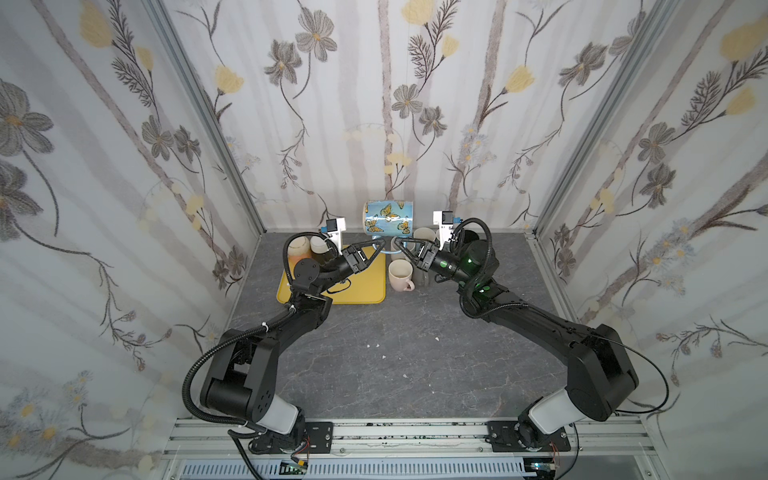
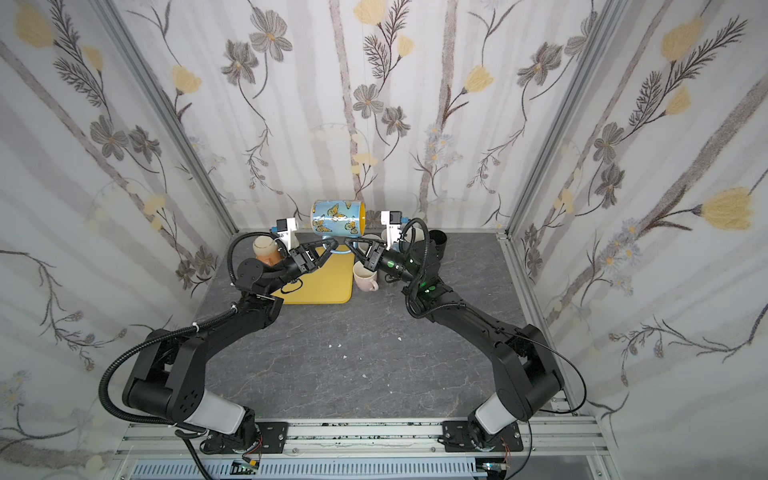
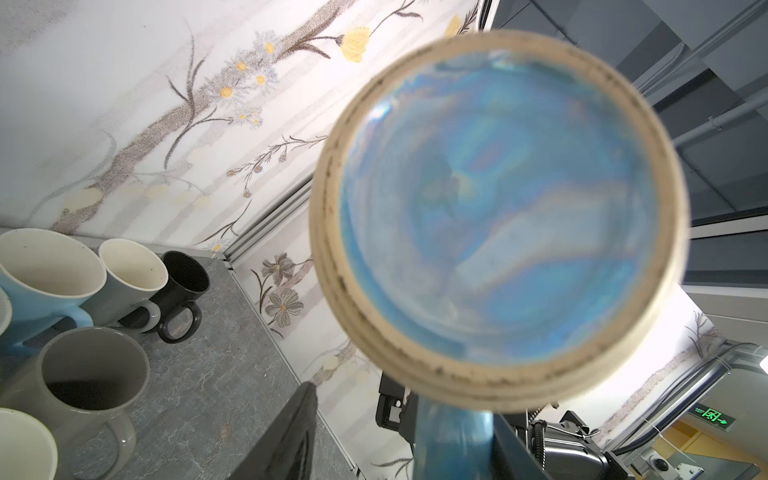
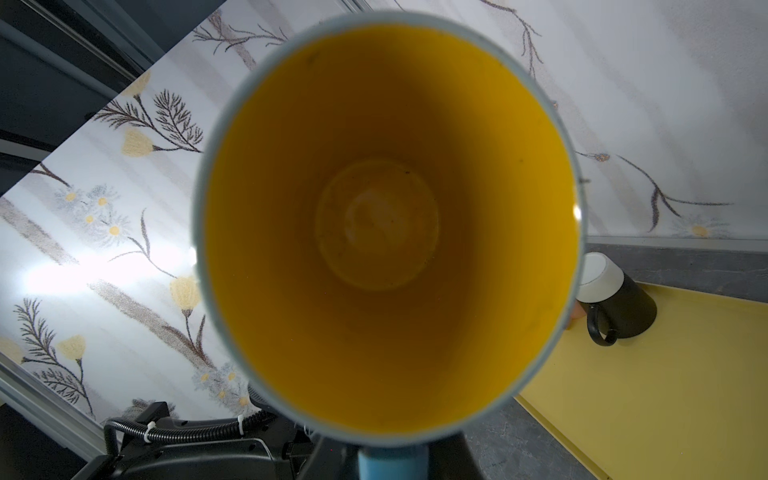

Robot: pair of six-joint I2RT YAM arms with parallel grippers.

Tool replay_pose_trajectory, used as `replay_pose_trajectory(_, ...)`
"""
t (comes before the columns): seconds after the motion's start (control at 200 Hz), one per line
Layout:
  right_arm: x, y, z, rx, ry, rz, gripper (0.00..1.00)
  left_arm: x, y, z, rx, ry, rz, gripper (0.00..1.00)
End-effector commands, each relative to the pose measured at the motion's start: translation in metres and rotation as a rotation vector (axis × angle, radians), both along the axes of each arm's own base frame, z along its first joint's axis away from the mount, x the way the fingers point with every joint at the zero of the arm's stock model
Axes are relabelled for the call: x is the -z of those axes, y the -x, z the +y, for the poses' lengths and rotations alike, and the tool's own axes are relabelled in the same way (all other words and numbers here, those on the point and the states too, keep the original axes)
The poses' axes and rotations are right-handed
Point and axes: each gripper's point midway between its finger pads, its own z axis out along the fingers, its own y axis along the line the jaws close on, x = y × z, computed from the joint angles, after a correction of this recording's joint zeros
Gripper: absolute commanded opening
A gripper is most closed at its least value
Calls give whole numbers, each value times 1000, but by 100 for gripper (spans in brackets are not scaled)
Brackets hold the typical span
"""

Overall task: Turn the mug right side up
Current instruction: 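Grasp the blue mug's handle with the right gripper while the left holds it, then carry the blue butterfly mug beside the grey mug with the right while the left withdraws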

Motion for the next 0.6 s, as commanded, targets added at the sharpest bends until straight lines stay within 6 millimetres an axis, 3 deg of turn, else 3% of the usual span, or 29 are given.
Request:
replay_pose_trajectory(0.0,-48,9,-22,67,-126,-165,0,-6,6,-2,12,-33,-50,56)
replay_pose_trajectory(0.4,-31,-11,-69,238,-64,-120,0,-1,4,-6,0,-143,-69,60)
replay_pose_trajectory(0.48,-19,-20,-84,303,-14,-74,0,2,2,-6,-7,-162,-65,60)
replay_pose_trajectory(0.599,26,-43,-118,452,106,104,0,8,-4,-5,-26,-196,-56,60)
